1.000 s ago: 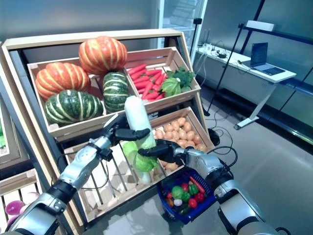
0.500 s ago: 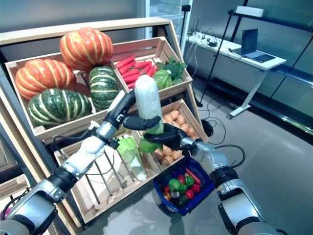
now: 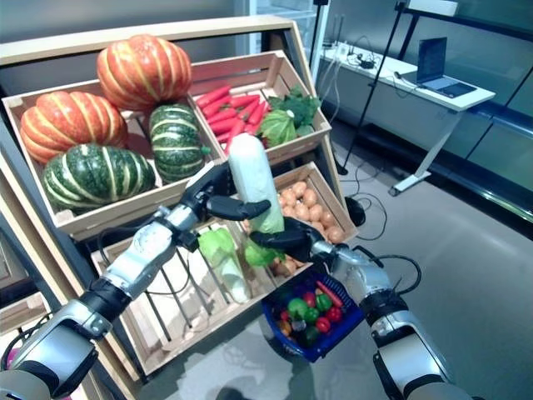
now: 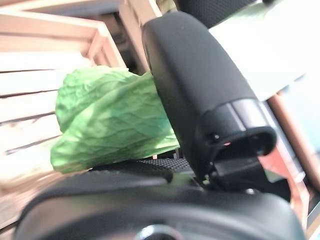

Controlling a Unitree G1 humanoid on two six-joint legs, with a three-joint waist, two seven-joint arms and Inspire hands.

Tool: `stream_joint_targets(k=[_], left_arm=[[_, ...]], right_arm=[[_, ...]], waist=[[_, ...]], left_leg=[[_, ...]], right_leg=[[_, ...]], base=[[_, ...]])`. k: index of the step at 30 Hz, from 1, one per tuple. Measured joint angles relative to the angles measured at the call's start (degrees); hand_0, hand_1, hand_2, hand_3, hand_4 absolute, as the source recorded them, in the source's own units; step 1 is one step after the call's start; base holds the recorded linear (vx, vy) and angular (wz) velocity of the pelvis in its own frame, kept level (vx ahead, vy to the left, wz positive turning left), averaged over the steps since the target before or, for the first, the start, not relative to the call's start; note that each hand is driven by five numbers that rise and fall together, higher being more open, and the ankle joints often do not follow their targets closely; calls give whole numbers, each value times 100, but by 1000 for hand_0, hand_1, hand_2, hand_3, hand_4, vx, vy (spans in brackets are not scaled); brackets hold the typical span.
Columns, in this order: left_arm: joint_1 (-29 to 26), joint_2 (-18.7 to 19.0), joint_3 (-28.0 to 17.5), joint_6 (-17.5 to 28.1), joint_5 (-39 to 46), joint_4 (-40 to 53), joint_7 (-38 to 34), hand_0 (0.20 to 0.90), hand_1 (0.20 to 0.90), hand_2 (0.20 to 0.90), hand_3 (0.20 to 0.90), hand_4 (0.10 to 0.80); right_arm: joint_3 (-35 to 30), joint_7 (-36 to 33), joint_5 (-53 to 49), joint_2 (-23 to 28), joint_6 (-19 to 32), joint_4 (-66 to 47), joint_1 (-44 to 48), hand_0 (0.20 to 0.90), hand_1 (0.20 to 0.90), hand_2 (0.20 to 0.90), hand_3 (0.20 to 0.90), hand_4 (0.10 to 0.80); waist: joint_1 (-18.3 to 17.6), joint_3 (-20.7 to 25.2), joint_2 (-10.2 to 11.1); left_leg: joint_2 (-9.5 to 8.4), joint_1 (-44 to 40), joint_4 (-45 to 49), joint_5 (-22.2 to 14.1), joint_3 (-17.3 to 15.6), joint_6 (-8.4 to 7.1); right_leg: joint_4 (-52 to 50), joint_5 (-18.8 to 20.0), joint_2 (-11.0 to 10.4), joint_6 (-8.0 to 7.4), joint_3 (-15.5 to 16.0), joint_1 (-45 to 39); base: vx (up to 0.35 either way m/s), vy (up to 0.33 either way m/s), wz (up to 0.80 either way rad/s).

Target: Put vegetables into the basket

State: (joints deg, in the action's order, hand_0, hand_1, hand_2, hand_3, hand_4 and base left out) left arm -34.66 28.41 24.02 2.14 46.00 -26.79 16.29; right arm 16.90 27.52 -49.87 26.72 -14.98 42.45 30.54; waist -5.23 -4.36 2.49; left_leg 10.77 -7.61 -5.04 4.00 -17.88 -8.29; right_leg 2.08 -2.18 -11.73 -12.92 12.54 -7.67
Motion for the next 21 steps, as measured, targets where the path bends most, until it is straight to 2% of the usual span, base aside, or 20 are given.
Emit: stream_joint_targets(k=[3,6,10,14,18,21], left_arm=[[380,184,-910,-697,1115,-680,417,900,900,900,900,800],[634,332,-1370,-1122,1712,-1110,627,900,900,900,900,800],[791,357,-1572,-1677,2154,-1269,963,900,900,900,900,800],[791,341,-1588,-1952,2365,-1268,1190,900,900,900,900,800],[793,366,-1601,-1918,2302,-1272,1199,900,900,900,900,800],[791,412,-1573,-921,794,-1287,778,900,900,900,900,800]], right_arm=[[-316,-313,2,397,-7,302,-342,300,300,300,300,400],[-484,-463,2,747,-7,465,-507,300,300,300,300,400],[-673,-515,1,832,-6,476,-567,300,300,300,300,400],[-673,-517,1,780,-6,460,-568,300,300,300,300,400],[-675,-574,1,673,-6,460,-568,300,300,300,300,400],[-703,-641,-9,637,-110,466,-589,300,300,300,300,400]], waist=[[9,-36,-11],[8,-48,-2],[1,-55,7],[14,-55,10],[53,-43,23],[22,-36,16]], left_leg=[[-1,-18,-2,-1,-14,0],[0,-64,-2,-1,-34,0],[1,-165,-3,-2,-97,-1],[-2,-199,-5,-9,-102,8],[-1,-229,-6,-11,-59,12],[6,-234,-6,-10,10,12]], right_leg=[[16,7,0,1,-72,7],[19,9,0,3,-94,-6],[19,28,2,13,-130,-75],[20,98,4,15,-148,-84],[98,182,39,46,-236,-74],[102,200,60,60,-247,-76]], base=[[32,2,-6],[42,-7,-8],[26,-5,-5],[12,-1,-3],[26,-2,-14],[13,1,-2]])
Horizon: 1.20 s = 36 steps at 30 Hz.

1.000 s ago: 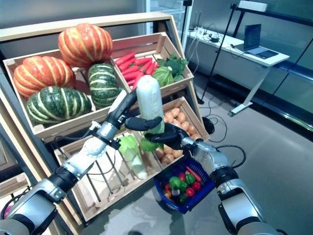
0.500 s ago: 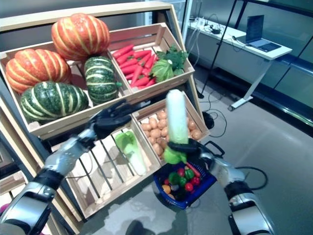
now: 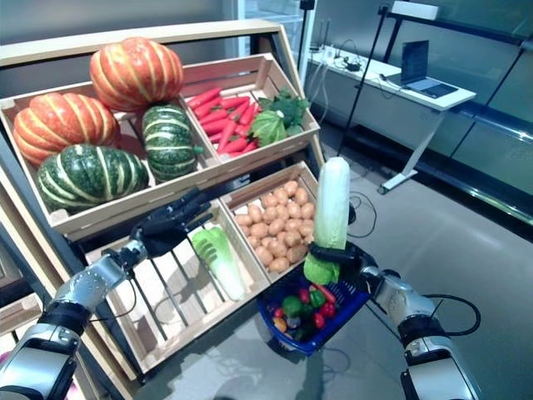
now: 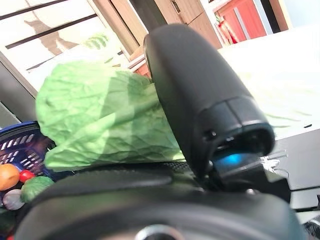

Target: Put vegetables into the basket

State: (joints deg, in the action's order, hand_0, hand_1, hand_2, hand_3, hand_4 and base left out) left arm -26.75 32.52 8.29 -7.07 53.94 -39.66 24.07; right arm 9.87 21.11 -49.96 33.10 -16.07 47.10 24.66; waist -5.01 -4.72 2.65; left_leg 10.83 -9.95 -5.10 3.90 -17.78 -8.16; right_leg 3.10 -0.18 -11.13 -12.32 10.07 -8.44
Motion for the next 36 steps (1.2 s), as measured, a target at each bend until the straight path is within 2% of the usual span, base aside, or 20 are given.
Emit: stream_joint_targets(k=[2,5,6,7,9,11,14,16,18,19,21,25,29,33,35,36], left_arm=[[-3,228,35,720,-1195,-111,-431,900,900,900,900,800],[-196,1090,735,1832,-3804,-341,-1630,900,900,900,900,800],[-247,1323,831,2045,-4457,-381,-2022,900,900,900,900,800],[-378,1603,1177,2241,-5048,-380,-2343,900,900,900,900,800],[-753,1887,1849,2528,-5921,-370,-2949,900,900,900,900,800],[-1137,1904,2259,2610,-6523,-373,-3560,900,900,900,900,800],[-1995,1914,2750,2688,-7418,-471,-4627,900,900,900,900,800],[-2756,1949,3116,2674,-7699,-728,-5072,900,900,900,900,800],[-3118,1943,3318,2630,-7852,-877,-5356,900,900,900,900,800],[-3371,1945,3468,2595,-8049,-893,-5623,900,900,900,900,800],[-3702,1945,3781,2550,-8275,-902,-5928,900,900,900,900,800],[-4291,1947,4281,2466,-8364,-926,-5995,900,900,900,900,800],[-4584,1945,4644,2585,-8481,-855,-5997,900,900,900,900,800],[-4729,1984,4952,2863,-8587,-585,-6064,900,900,900,900,800],[-4733,2012,4994,2936,-8738,-479,-6390,900,900,900,900,800],[-4738,2034,4995,2928,-8874,-409,-6670,900,900,900,900,800]], right_arm=[[-54,-100,-29,0,-148,80,-15,300,300,300,300,400],[-317,-244,-563,-9,-301,853,-43,300,300,300,300,400],[-324,-326,-678,4,-312,1020,-92,300,300,300,300,400],[-360,-413,-722,6,-311,1149,-174,300,300,300,300,400],[-407,-555,-924,6,-309,1368,-231,300,300,300,300,400],[-414,-682,-1150,5,-305,1458,-186,300,300,300,300,400],[-421,-764,-1412,16,-167,1802,438,300,300,300,300,400],[-423,-844,-1594,45,-98,1987,988,300,300,300,300,400],[-423,-894,-1639,45,-89,2016,1241,300,300,300,300,400],[-423,-930,-1693,61,-83,2043,1391,300,300,300,300,400],[-411,-937,-1820,158,-80,2156,1555,300,300,300,300,400],[-322,-994,-1862,313,-80,2477,2006,300,300,300,300,400],[-190,-1037,-2037,372,-82,2533,2298,300,300,300,300,400],[-171,-1125,-2038,469,-84,2576,2519,300,300,300,300,400],[-174,-1125,-2040,508,-84,2566,2582,300,300,300,300,400],[-175,-1125,-2041,521,-84,2589,2603,300,300,300,300,400]], waist=[[-25,7,2],[9,35,-1],[20,41,-11],[43,42,-17],[149,25,-56],[157,-101,-145],[148,-832,-335],[139,-1288,-401],[115,-1505,-432],[104,-1668,-425],[109,-1803,-460],[107,-2008,-492],[105,-2117,-502],[141,-2124,-512],[146,-2125,-514],[152,-2126,-515]], left_leg=[[10,4,0,3,-4,-3],[11,87,2,15,4,-4],[12,128,7,19,5,-5],[14,222,38,24,21,-5],[35,595,207,27,58,1],[50,1062,481,18,196,53],[123,1779,1254,-100,335,142],[184,2347,1872,-241,385,206],[202,2703,2286,-364,441,227],[198,2974,2627,-480,526,284],[190,3297,2916,-550,564,342],[114,3786,3376,-617,660,400],[137,4116,3941,-846,737,385],[203,4436,4553,-1085,842,337],[202,4532,4735,-1154,859,325],[202,4571,4787,-1197,874,311]], right_leg=[[51,38,16,8,-11,-5],[83,68,19,6,-1,48],[80,68,18,6,-2,91],[64,68,18,6,11,159],[-102,66,7,9,5,519],[-315,66,-24,25,33,879],[-997,-6,-74,110,18,1522],[-1595,-113,-148,166,-18,2106],[-2001,-227,-216,217,-54,2469],[-2367,-320,-277,242,-110,2770],[-2706,-383,-342,236,-205,3125],[-3346,-516,-519,263,-264,3723],[-4047,-849,-650,263,-344,4112],[-4744,-1188,-740,337,-365,4429],[-5002,-1259,-799,321,-352,4560],[-5091,-1350,-857,362,-316,4606]], base=[[1,-1,-4],[-60,-13,1],[-203,-37,5],[-268,-45,6],[-305,-45,9],[-352,-15,19],[-343,30,10],[-205,49,-6],[-155,68,-6],[-172,80,-4],[-185,66,-2],[-119,26,3],[-15,9,4],[-27,14,7],[-18,-2,2],[53,-23,7]])
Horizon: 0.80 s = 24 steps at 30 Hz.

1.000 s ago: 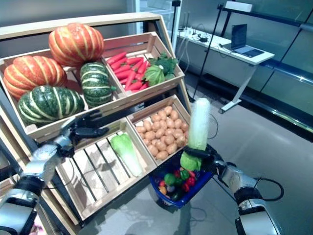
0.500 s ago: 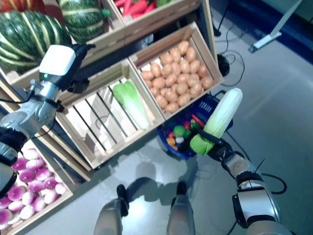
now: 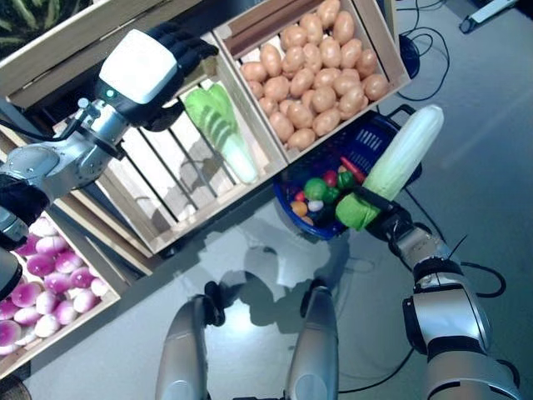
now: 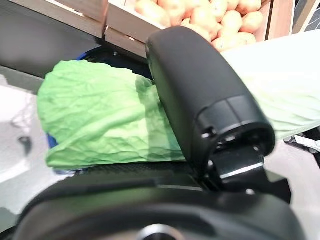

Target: Put vegetables into the basket

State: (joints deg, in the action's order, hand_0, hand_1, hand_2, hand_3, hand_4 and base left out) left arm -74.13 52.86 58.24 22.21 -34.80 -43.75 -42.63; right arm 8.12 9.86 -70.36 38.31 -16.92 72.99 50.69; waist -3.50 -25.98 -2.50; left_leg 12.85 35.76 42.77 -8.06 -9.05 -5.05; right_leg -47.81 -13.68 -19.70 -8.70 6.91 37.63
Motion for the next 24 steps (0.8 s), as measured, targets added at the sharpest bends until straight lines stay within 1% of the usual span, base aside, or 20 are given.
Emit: stream_joint_targets(k=[1,2,4,5,6,10,11,14,16,18,20,22,24], left_arm=[[-2,9,0,-4,-123,32,-238,900,900,900,900,800],[-8,44,-1,-20,-269,116,-511,900,900,900,900,800],[-8,174,-32,-34,-580,439,-1114,900,900,900,900,800],[-11,262,-34,-36,-655,619,-1262,900,900,900,900,800],[-11,281,-68,-33,-740,742,-1339,900,900,900,900,800],[-12,332,-39,-34,-870,823,-1365,900,900,900,900,800],[-11,335,-5,-48,-889,804,-1354,900,900,900,900,800],[-14,369,41,-56,-894,795,-1319,900,900,900,900,800],[-17,399,59,-118,-894,751,-1283,900,900,900,900,800],[-38,399,223,-210,-892,687,-1197,900,900,900,900,800],[-39,398,356,-251,-892,667,-1095,900,900,900,900,800],[-43,399,425,-285,-892,667,-988,900,900,900,900,800],[-92,398,433,-340,-887,649,-873,900,900,900,900,800]], right_arm=[[0,0,1,1,0,8,-7,300,300,300,300,400],[1,2,1,-1,-12,52,-7,300,300,300,300,400],[-34,-9,3,9,-31,103,-103,300,300,300,300,400],[-34,-10,5,11,-39,146,-121,300,300,300,300,400],[-58,-12,5,38,-41,149,-175,300,300,300,300,400],[-59,-13,-1,109,-60,158,-177,300,300,300,300,400],[-56,-12,-2,140,-66,164,-171,300,300,300,300,400],[-51,-11,-20,217,-90,167,-118,300,300,300,300,400],[-52,-10,-223,242,-131,167,5,300,300,300,300,400],[-51,-10,-238,247,-200,173,111,300,300,300,300,400],[-44,-10,-240,286,-271,221,215,300,300,300,300,400],[20,4,-233,345,-346,266,326,300,300,300,300,400],[177,6,-216,400,-430,316,459,300,300,300,300,400]], waist=[[0,-7,-14],[-2,-11,-21],[27,-12,-23],[49,-12,-23],[80,-12,-23],[137,-15,-32],[144,-16,-33],[151,-17,-37],[151,-17,-40],[149,-23,-48],[153,-73,-123],[154,-123,-194],[148,-134,-209]], left_leg=[[-1,26,49,-4,18,-3],[-1,44,104,-90,53,-25],[4,61,164,-99,97,-62],[12,55,171,-128,105,-68],[9,43,178,-80,107,-76],[23,98,313,-139,183,-116],[27,139,400,-199,205,-117],[55,322,652,-298,264,-112],[91,590,841,-328,272,-98],[100,782,1011,-358,278,-89],[117,908,1197,-416,309,-82],[118,1074,1431,-487,376,-78],[150,1288,1647,-533,398,-55]], right_leg=[[-77,-9,-13,-12,7,18],[-150,-117,-54,31,19,20],[-264,-217,-63,49,53,21],[-305,-257,-76,58,59,18],[-345,-248,-72,37,83,16],[-512,-342,-117,76,151,38],[-578,-407,-160,94,149,56],[-790,-501,-166,100,122,201],[-963,-523,-184,107,73,465],[-1146,-545,-229,94,20,681],[-1306,-596,-245,90,-7,774],[-1532,-692,-275,122,-40,911],[-1797,-796,-325,155,-70,1113]], base=[[-14,-34,9],[8,-37,12],[-24,-29,10],[-73,-23,6],[-88,-19,2],[-31,-13,4],[11,-8,6],[-28,-8,4],[-18,-3,-1],[0,0,0],[0,0,0],[-6,-14,6],[13,-20,13]])
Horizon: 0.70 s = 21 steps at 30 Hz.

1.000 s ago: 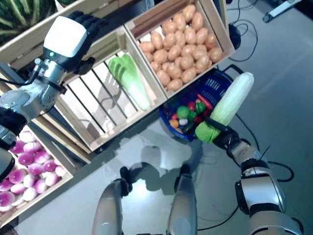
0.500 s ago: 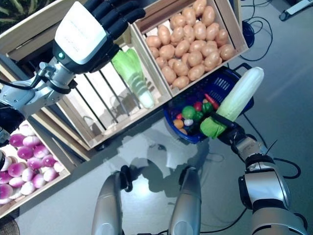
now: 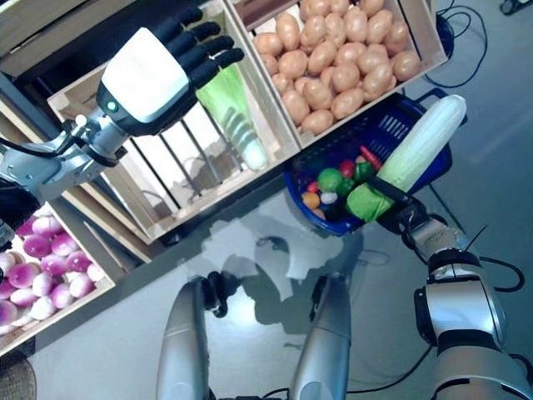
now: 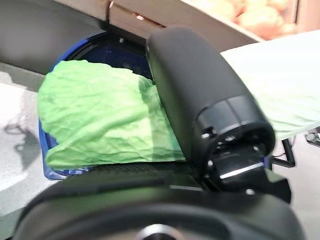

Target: Put vegetables into the basket

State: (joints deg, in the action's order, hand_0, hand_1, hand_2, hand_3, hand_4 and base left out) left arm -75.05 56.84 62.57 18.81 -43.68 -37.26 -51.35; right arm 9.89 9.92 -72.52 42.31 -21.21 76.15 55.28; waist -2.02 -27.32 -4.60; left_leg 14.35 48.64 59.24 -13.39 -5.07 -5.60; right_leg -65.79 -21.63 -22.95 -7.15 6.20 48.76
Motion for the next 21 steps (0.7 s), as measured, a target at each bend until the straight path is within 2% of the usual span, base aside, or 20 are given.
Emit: stream_joint_targets(k=[2,3,4,6,9,15,21], left_arm=[[-30,1,2,-60,1,-3,82,900,900,900,900,800],[-40,1,10,-85,3,-15,129,900,900,900,900,800],[-81,0,41,-101,4,-23,178,900,900,900,900,800],[-262,-1,186,-112,12,-25,233,900,900,900,900,800],[-364,-7,226,-172,12,-18,297,900,900,900,900,800],[-480,-27,246,-422,67,-1,450,900,900,900,900,800],[-807,-59,626,-534,110,-101,679,900,900,900,900,800]], right_arm=[[6,0,0,19,-20,20,109,300,300,300,300,400],[16,0,0,30,-43,26,175,509,509,509,509,540],[24,0,0,55,-84,36,250,900,900,900,900,800],[129,0,-14,117,-156,42,416,900,900,900,900,800],[220,-5,-247,149,-310,53,631,900,900,900,900,800],[230,-44,-470,149,-330,41,737,900,900,900,900,800],[224,-170,-669,258,-486,-18,796,900,900,900,900,800]], waist=[[11,-7,-5],[9,-11,-11],[-7,-32,-41],[-3,-50,-74],[8,-80,-93],[-10,-130,-128],[-24,-150,-124]], left_leg=[[67,185,167,-8,-1,6],[74,268,257,-20,-4,17],[87,365,368,-53,9,2],[192,630,651,-93,3,27],[255,951,1006,-161,22,61],[274,1541,1737,-386,208,70],[418,1903,2259,-563,279,125]], right_leg=[[-216,-64,-25,19,-58,207],[-329,-103,-53,38,-91,311],[-442,-144,-73,35,-103,385],[-736,-239,-109,62,-148,630],[-1094,-333,-129,69,-272,978],[-1793,-576,-184,67,-455,1517],[-2188,-671,-147,44,-590,1828]], base=[[14,-20,8],[7,-17,5],[4,-15,9],[1,-11,8],[0,0,0],[33,-2,2],[47,-7,-4]])
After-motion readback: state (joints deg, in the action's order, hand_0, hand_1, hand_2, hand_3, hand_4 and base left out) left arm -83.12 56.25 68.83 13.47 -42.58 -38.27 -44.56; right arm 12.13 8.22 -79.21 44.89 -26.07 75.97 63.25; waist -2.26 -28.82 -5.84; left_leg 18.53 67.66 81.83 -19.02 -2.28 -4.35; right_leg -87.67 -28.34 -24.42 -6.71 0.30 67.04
